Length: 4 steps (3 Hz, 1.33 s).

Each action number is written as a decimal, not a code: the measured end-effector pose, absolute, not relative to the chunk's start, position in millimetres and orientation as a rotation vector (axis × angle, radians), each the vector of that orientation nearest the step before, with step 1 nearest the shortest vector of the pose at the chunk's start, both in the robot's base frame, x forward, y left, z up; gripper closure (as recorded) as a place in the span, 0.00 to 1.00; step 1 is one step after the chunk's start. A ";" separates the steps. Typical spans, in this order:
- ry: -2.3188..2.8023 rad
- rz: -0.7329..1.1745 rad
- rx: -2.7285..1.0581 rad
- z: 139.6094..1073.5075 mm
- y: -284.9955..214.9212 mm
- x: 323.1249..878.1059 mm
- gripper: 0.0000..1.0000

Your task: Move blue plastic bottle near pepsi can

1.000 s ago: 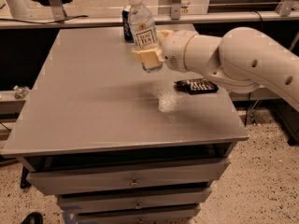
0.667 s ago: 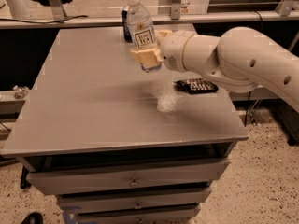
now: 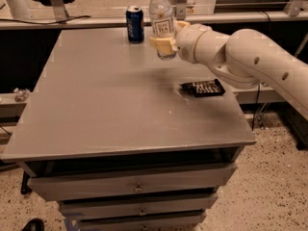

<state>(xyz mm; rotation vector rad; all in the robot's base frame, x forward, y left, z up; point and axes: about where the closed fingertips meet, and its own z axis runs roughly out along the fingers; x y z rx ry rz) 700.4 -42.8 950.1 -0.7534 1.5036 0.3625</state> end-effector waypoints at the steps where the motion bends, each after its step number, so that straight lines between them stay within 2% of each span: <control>1: 1.490 0.352 -0.661 950.9 -75.0 756.6 1.00; 2: 1.499 0.381 -0.619 945.0 -89.3 801.9 1.00; 4: 1.551 0.467 -0.670 918.8 -75.2 856.1 1.00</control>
Offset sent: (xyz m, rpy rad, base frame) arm 0.1604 -0.0692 -0.0153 0.1441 0.0328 -0.0835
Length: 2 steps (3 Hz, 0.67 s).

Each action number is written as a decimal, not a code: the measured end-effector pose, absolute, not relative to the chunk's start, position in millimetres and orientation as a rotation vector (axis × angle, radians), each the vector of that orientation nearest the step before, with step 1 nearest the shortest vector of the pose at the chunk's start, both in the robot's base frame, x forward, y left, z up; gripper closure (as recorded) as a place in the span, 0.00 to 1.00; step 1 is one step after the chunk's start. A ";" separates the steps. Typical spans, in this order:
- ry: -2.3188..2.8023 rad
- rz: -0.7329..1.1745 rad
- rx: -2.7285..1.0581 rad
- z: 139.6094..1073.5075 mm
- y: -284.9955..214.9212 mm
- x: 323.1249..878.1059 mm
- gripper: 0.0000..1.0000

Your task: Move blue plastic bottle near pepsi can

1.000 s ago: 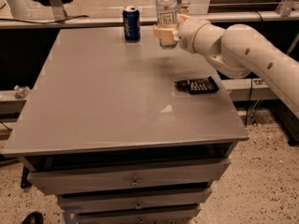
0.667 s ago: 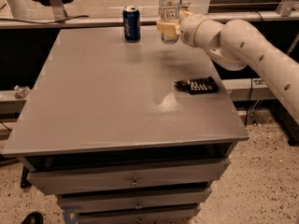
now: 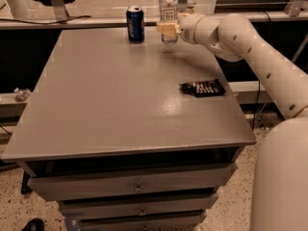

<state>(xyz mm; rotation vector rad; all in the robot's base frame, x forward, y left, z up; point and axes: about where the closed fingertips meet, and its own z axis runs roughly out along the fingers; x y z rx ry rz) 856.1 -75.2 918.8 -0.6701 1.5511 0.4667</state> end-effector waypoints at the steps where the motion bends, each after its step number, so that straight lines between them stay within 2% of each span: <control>1: 1.546 0.506 -0.680 910.9 -63.0 871.2 1.00; 2: 1.519 0.542 -0.680 911.2 -48.7 882.4 1.00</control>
Offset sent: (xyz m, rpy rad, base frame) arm 0.0419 0.0360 -0.0040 0.0805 -0.0199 0.0789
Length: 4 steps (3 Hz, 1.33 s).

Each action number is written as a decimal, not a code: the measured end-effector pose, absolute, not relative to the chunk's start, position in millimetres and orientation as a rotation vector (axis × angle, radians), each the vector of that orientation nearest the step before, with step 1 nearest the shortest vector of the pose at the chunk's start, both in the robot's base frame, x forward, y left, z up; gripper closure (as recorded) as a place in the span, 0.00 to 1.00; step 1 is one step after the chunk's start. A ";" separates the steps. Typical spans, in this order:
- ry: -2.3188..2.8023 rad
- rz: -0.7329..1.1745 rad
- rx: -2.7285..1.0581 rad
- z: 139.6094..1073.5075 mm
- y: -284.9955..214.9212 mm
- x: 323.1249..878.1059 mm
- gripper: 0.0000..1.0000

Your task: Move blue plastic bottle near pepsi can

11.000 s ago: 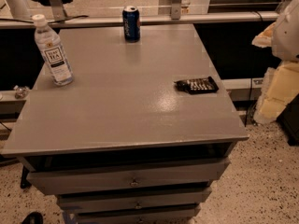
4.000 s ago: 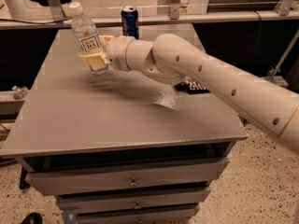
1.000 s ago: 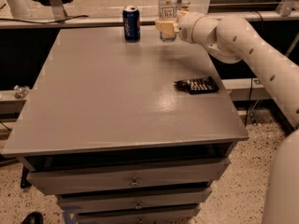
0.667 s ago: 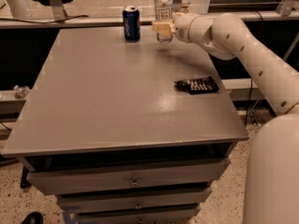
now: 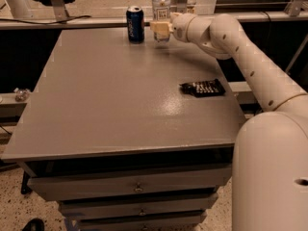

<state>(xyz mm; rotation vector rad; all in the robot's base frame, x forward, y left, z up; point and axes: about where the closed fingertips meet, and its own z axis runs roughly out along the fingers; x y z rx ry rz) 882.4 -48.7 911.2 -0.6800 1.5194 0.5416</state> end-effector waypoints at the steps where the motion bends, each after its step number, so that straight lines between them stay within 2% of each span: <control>1: 1.518 0.570 -0.683 904.1 -37.1 885.8 1.00; 2: 1.527 0.582 -0.689 897.8 -33.5 885.2 1.00; 3: 1.548 0.584 -0.694 890.6 -30.3 884.9 0.82; 4: 1.559 0.582 -0.696 887.4 -29.6 884.3 0.59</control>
Offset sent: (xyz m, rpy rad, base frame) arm 0.0012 0.0143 -0.0251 0.0089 0.0469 0.0381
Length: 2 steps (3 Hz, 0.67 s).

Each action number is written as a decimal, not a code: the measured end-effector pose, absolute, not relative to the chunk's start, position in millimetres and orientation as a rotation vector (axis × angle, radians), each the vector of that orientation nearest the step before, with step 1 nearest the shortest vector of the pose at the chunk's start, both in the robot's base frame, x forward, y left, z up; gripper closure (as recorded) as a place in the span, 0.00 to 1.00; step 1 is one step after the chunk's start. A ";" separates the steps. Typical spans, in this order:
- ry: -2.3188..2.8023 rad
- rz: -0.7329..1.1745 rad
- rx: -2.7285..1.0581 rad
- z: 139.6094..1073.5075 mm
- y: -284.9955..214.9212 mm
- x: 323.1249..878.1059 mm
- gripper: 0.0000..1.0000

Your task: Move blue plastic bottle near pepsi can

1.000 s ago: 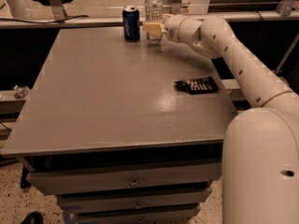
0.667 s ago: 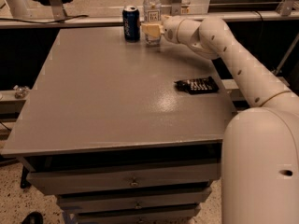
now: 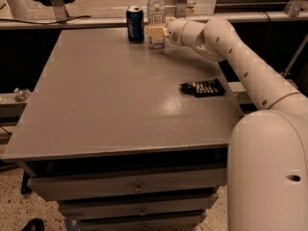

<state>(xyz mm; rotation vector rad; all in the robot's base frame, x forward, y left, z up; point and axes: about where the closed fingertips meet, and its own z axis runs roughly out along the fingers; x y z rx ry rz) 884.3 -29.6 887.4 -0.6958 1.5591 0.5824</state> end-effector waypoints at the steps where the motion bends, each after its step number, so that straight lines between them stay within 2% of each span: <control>1: 1.566 0.579 -0.697 885.9 -30.7 883.3 0.35; 2: 1.571 0.574 -0.696 885.4 -32.4 882.6 0.13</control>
Offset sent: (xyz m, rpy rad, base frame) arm -0.0030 -0.0126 -0.0004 -0.0159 0.0081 -0.0197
